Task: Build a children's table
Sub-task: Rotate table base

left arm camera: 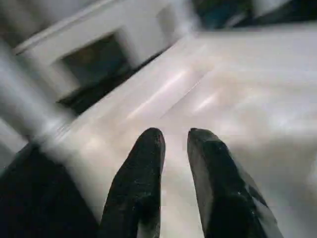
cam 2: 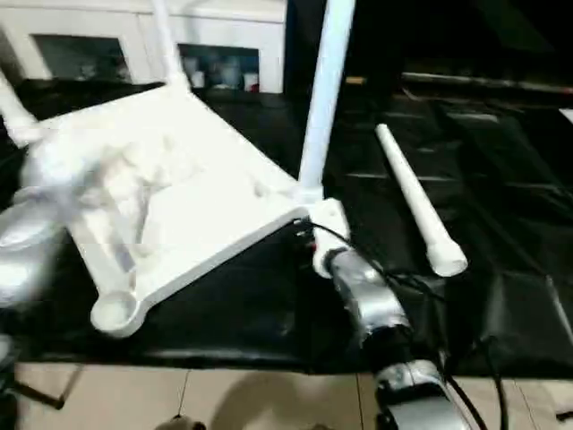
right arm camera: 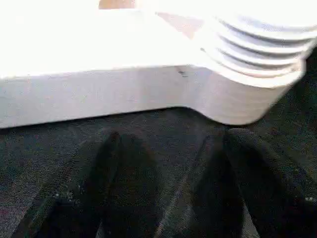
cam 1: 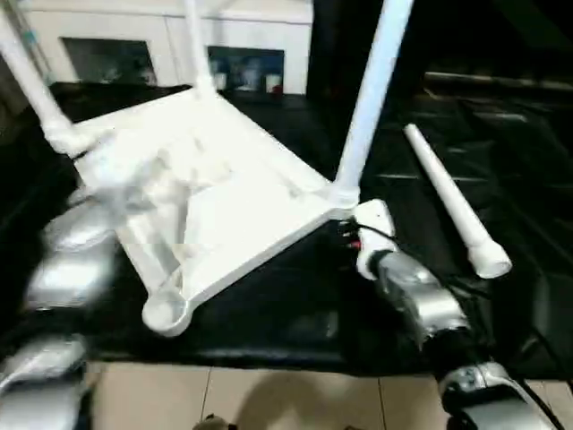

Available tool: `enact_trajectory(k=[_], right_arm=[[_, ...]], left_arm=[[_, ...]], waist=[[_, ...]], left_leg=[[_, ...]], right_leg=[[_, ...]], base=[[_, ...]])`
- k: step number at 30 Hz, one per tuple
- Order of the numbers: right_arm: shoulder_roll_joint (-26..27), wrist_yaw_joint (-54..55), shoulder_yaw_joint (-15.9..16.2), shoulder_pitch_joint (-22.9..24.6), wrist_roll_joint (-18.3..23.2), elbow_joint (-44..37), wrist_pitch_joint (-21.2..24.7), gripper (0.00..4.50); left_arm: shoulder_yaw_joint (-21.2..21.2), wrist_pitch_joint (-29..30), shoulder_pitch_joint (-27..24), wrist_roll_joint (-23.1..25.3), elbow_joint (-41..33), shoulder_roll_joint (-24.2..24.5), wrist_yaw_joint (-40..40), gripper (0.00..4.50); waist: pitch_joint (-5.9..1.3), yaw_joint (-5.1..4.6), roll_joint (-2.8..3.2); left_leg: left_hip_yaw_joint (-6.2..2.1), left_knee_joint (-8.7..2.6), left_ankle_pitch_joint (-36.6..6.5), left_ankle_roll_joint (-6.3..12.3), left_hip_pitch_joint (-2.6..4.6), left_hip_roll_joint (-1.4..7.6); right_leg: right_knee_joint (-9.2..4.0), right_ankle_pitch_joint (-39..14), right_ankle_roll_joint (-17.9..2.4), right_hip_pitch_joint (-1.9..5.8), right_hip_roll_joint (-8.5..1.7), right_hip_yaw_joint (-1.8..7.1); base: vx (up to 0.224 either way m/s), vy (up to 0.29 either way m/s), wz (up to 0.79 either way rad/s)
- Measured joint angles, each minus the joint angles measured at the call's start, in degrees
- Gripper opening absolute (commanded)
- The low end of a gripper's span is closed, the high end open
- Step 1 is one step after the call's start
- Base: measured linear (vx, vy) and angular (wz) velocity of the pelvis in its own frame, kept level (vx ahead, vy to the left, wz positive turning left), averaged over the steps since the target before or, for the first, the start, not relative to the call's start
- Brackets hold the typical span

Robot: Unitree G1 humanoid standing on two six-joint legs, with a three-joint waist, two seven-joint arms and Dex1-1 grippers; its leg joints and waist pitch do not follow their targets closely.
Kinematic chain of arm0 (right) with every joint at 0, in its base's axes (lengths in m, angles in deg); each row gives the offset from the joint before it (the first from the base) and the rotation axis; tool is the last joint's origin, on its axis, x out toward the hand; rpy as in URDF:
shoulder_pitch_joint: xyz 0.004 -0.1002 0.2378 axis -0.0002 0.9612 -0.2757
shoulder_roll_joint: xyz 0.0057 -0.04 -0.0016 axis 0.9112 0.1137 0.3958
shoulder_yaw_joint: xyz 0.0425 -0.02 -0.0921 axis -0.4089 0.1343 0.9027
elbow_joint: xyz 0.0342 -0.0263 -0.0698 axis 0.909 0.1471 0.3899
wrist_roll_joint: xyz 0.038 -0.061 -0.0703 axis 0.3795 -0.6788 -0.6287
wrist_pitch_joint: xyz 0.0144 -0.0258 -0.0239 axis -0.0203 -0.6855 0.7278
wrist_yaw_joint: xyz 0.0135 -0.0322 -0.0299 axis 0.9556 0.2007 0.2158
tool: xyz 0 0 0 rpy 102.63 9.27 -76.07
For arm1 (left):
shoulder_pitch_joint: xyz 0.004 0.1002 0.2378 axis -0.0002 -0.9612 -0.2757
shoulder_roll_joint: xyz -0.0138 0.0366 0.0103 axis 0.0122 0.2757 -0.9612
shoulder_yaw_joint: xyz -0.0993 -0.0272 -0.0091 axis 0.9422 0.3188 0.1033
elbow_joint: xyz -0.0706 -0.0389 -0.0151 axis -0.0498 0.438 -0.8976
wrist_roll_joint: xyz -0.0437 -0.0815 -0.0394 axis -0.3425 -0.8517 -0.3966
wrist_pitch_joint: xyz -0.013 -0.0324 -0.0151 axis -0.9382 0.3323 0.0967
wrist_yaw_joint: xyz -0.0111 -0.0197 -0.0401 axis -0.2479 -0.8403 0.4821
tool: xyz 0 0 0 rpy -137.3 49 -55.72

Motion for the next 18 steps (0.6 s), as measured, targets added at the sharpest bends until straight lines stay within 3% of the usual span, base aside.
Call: enact_trajectory(k=[8,12,18], right_arm=[[1.29,-0.17,0.59,-2.66,-0.26,3.7,-0.59,3.73],[1.21,-0.1,0.55,-2.93,-0.31,4.35,-1.12,3.73],[-0.47,0.97,-0.31,-3.17,-0.25,4.03,-0.99,3.73]], left_arm=[[1.94,6.73,-9.73,1.83,-5.23,2.08,-2.58,1.09],[-1.14,11.75,-12.39,-1.38,-7.15,-1.05,3.67,1.09],[-5.77,15.69,-11.99,-3.58,-9.78,-3.11,9.14,1.09]], waist=[[0.03,-0.1,-0.4],[0.04,0.38,-0.42],[0.08,0.81,-0.33]], left_leg=[[0.04,0.1,0.0,-0.01,0.11,-0.04],[0.04,0.1,0.01,-0.02,0.1,-0.04],[0.03,0.12,0.01,-0.03,0.12,-0.05]], right_leg=[[0.1,0.05,0.01,0.14,-0.01,0.18],[0.11,0.05,0.01,0.14,-0.01,0.17],[0.16,0.06,0.01,0.17,-0.02,0.18]], base=[[0.0,0.0,0.0],[0.0,0.0,0.0],[0.0,0.0,0.0]])
